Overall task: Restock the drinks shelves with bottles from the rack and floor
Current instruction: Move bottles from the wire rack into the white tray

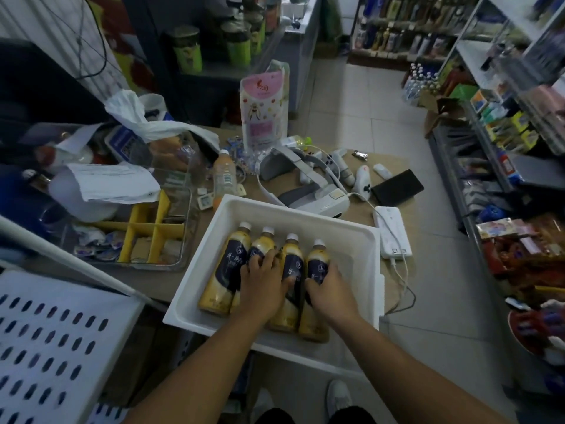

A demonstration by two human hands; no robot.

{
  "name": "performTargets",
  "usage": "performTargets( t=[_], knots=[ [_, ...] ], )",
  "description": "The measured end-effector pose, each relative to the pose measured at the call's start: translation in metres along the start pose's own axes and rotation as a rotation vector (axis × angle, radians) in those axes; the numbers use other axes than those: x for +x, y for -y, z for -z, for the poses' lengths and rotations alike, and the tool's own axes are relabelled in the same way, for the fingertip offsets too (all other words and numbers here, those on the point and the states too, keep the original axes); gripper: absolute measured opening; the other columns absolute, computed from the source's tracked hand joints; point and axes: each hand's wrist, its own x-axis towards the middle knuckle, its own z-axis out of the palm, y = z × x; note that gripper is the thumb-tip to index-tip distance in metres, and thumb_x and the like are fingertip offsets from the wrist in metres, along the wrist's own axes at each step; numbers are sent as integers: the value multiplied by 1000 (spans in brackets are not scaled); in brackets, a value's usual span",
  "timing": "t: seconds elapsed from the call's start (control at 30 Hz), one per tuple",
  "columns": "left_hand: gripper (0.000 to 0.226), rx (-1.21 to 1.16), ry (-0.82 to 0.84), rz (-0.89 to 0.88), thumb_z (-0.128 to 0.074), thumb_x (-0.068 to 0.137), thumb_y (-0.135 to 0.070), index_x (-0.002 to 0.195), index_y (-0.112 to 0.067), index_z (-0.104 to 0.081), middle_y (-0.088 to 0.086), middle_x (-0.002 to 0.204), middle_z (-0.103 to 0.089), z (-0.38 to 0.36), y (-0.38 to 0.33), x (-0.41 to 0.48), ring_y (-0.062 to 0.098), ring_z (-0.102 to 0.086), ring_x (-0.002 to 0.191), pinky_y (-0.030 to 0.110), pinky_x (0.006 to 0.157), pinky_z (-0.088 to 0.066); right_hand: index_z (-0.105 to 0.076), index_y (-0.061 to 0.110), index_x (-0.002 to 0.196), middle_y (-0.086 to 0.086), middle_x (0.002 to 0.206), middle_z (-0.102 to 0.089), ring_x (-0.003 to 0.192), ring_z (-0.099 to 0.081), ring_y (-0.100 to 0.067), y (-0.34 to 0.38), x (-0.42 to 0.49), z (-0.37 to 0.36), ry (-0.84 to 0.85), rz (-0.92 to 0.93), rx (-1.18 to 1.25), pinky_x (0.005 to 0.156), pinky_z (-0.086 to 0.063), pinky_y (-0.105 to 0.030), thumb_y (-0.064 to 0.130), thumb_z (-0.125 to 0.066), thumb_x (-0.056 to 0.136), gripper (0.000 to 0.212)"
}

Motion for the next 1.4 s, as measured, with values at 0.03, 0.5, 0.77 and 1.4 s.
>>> performTargets(
  t=[0.03, 0.5, 0.77, 1.4],
  knots=[
    [51, -7, -1, -5, -38, 100, -49, 141, -18, -44, -7, 156, -24, 4, 1, 0, 31, -25, 133, 46, 106, -28, -32, 19, 145, -7, 129, -56, 109, -59, -29, 6, -1, 4, -31, 47, -19, 91, -51, -45, 34, -57, 93, 60],
    [32, -9, -550, 710, -46, 98, -32, 127, -19, -52, 4, 141, -43, 145, 13, -99, 33, -38, 128, 45, 94, -43, -37, 21, 147, -2, 153, -38, 129, -45, -32, 142, -22, 53, 207, 1083, -389, 101, -42, -44, 28, -48, 98, 50],
    [38, 151, -745, 1028, -45, 100, -28, 137, -18, -49, 5, 139, -46, 209, 11, -233, 34, -44, 121, 45, 95, -44, -36, 24, 148, -2, 153, -39, 132, -44, -32, 226, -132, 52, 301, 1553, -340, 103, -42, -47, 32, -49, 97, 54],
    [95, -328, -1562, 1009, -72, 83, -21, 152, -27, -8, 5, 150, -29, 268, 83, -320, 35, -41, 127, 45, 96, -42, -41, 25, 146, -7, 140, -57, 109, -62, -27, 330, -265, 13, 587, 1520, -8, 92, -51, -42, 27, -52, 97, 50]
  ],
)
